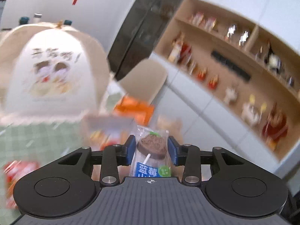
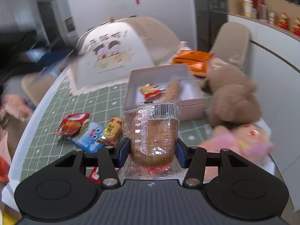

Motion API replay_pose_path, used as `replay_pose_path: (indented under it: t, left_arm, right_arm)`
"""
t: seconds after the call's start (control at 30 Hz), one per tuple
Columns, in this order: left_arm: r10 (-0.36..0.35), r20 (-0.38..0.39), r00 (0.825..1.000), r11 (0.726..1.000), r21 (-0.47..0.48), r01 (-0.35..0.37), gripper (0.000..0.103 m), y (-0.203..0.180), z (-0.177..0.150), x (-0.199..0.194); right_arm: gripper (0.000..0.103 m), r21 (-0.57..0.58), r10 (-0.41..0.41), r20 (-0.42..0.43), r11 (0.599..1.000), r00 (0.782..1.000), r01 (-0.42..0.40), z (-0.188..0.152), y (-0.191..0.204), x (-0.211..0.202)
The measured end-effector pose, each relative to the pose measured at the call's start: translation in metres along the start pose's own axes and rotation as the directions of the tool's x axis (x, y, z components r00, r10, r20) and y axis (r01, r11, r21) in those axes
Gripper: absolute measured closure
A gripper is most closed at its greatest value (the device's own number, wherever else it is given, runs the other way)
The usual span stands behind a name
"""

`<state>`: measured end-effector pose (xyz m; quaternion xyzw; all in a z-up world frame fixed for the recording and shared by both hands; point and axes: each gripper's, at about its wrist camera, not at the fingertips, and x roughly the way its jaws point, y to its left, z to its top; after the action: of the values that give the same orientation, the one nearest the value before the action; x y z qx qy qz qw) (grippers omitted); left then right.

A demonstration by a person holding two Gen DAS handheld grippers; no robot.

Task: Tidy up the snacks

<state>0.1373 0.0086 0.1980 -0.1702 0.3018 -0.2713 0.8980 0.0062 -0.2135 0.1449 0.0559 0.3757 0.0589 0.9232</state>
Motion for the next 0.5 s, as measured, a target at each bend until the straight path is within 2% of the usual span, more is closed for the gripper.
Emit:
replay_pose_path:
  t: [0.03,0.1,0.17,0.27,0.37,0.5]
  left_arm:
    - [0.019,-0.007,1.000,1.000,-0.016,-0.019,0.063,0.007,0.007,0.024]
    - [0.055,-0.036,0.998,0.996,-0.065,-0.057,0.063,0.023,0.009,0.064]
    - [0.043,-0.046,0.998,0.989,-0.138,-0.049,0.063,0.043,0.000,0.078]
    - [0.040,-0.057,0.998,0.978,-0.204,-0.050,0.063,0.063,-0.025,0.066]
    - [0.032,-0.131,0.991,0.981,-0.186,-0.056,0.063,0.072,-0.051,0.050]
    - [0.044,-0.218,0.975,0.984,-0.157,-0.079,0.063,0.070,-0.089,0.024]
  right_arm:
    - [0.052,0.001,-0.020,0.006,1.000,1.000,0.020,-0.003,0.000,-0.005]
    - [0.052,0.007,-0.054,0.010,0.999,0.998,0.054,-0.008,-0.001,-0.011]
    - [0.052,0.027,-0.076,0.006,0.997,0.997,0.076,-0.010,-0.011,-0.019]
    - [0.052,0.056,-0.103,-0.017,0.993,0.995,0.104,-0.011,-0.026,-0.018]
    - [0.052,0.066,-0.103,-0.013,0.992,0.995,0.104,0.001,-0.032,-0.014]
    - [0.052,0.045,-0.020,0.067,0.999,0.998,0.017,0.062,-0.023,0.010]
